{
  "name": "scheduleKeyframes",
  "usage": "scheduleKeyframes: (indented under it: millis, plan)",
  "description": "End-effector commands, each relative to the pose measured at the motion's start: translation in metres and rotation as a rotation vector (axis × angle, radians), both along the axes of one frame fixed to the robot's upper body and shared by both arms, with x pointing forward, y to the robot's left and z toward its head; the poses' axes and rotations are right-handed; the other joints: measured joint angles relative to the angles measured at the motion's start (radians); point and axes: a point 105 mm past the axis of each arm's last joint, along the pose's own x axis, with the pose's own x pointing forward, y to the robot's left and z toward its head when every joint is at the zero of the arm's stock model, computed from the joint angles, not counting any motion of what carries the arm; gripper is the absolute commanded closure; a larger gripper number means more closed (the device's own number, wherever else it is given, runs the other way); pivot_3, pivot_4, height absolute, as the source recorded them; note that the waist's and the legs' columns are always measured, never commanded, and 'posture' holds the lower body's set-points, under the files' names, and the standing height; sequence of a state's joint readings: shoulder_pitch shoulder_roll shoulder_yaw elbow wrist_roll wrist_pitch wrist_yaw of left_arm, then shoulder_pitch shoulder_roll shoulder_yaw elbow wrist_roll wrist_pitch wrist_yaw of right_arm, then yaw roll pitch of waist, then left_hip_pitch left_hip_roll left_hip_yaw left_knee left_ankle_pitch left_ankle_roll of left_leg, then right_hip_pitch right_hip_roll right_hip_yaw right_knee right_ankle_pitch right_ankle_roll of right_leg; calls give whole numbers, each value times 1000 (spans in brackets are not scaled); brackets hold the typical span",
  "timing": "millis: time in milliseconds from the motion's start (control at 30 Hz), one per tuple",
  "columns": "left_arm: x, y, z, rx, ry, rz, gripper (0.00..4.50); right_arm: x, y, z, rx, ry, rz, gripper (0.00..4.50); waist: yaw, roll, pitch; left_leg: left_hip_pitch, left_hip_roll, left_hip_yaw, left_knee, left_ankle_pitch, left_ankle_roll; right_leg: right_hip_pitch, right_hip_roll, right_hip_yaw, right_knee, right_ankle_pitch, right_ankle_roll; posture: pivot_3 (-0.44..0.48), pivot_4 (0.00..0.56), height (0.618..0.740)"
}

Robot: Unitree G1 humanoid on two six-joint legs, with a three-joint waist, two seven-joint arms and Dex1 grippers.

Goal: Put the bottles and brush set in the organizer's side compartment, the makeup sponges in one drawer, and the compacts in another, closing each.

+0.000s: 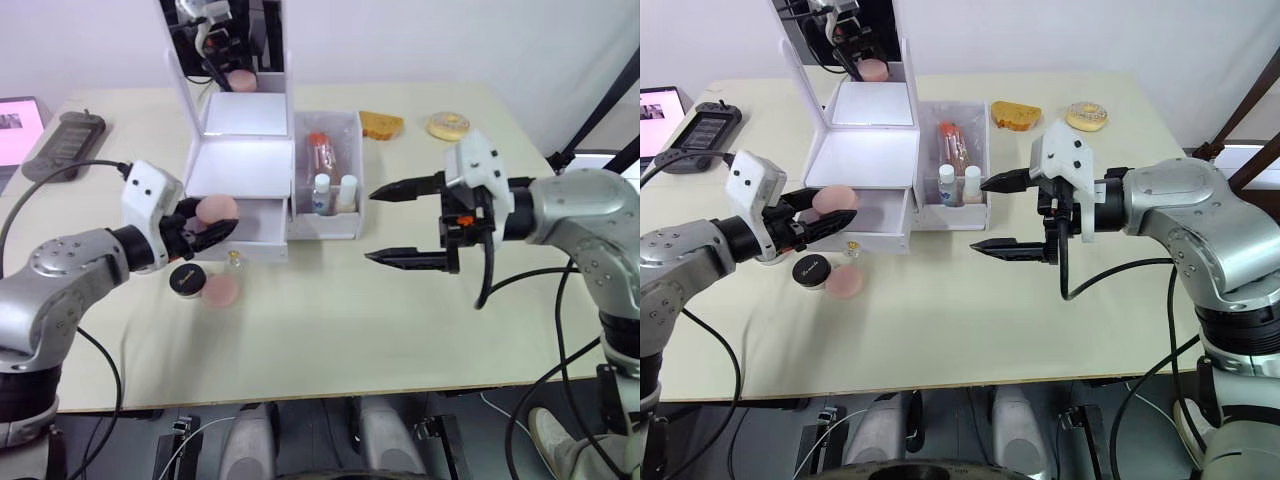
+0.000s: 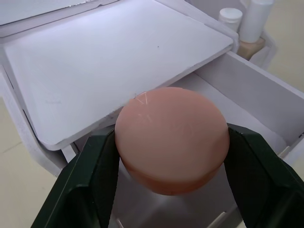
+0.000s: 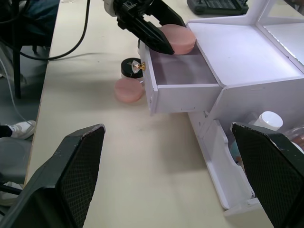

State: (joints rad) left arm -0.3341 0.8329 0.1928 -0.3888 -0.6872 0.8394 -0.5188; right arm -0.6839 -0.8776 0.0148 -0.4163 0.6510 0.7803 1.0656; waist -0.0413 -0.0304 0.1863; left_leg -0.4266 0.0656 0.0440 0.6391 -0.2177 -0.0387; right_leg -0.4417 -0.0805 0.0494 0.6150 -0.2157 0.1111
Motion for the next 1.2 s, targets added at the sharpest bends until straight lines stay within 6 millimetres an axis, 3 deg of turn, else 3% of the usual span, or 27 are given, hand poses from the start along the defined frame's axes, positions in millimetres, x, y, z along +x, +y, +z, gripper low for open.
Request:
scheduleKeyframes:
  millis: [33, 333, 433, 567, 733, 800, 900, 1000, 1100, 1200]
  plan:
    - [0, -1, 14, -1, -46, -7, 24, -5, -2, 11, 7, -54, -1, 0, 0, 0, 0, 0, 0, 0, 0, 0, 0, 0, 0, 0, 0, 0, 0, 0, 150, 738]
    - [-11, 1, 33, -15, -65, -23, 24, -4, -3, 10, 6, -45, 9, 0, -1, 0, 0, 0, 0, -1, 6, 0, 0, 2, 0, 0, 2, 0, 0, 0, 150, 738]
    - [-24, 5, 44, -75, -89, -74, 24, 0, -9, 6, -10, -45, -6, 0, -1, 0, 0, 0, 0, -1, 6, 0, 0, 2, 0, 0, 2, 0, 0, 0, 150, 738]
    - [-45, 38, 56, -127, -130, -86, 24, 15, -32, 5, 5, -91, -93, 0, -4, -1, 0, 0, 0, -1, 5, 0, 0, 2, 0, 0, 2, 0, 0, 0, 150, 738]
    - [-48, 113, 40, -20, -121, 91, 24, 34, -89, -19, 4, -53, -292, 0, 0, -1, 0, 0, 0, -1, 6, 0, 0, 1, 0, 0, 2, 0, -1, 0, 150, 738]
    - [-52, 143, 32, 9, -116, 153, 24, 33, -111, -28, 40, -29, -349, 0, 0, -1, 0, 0, 0, 0, 6, 0, 0, 2, -1, 0, 0, 1, -2, 0, 150, 738]
    - [-59, 170, 21, 22, -106, 196, 24, 30, -136, -40, 55, -7, -419, 0, -4, -1, 0, 0, 0, 2, 6, -1, 0, 2, -3, 0, -2, 2, -4, 0, 150, 738]
    - [-76, 213, -7, 23, -52, 318, 24, 23, -169, -67, 96, 33, -547, 0, -4, -2, -1, 0, 0, 3, 5, -1, 0, 1, -3, 0, -2, 2, -4, 0, 150, 738]
    - [-91, 235, -27, 9, -13, 386, 24, 13, -197, -92, 78, 53, -660, 0, -4, -2, -1, 0, 1, 3, 1, -1, 0, -1, -3, 0, -3, 2, -4, 0, 150, 738]
    - [-100, 245, -40, 25, 9, 409, 24, 9, -208, -101, 91, 58, -714, 0, -7, -2, -1, 0, 1, 3, -1, -1, 0, -2, -3, 0, -3, 2, -4, 0, 150, 738]
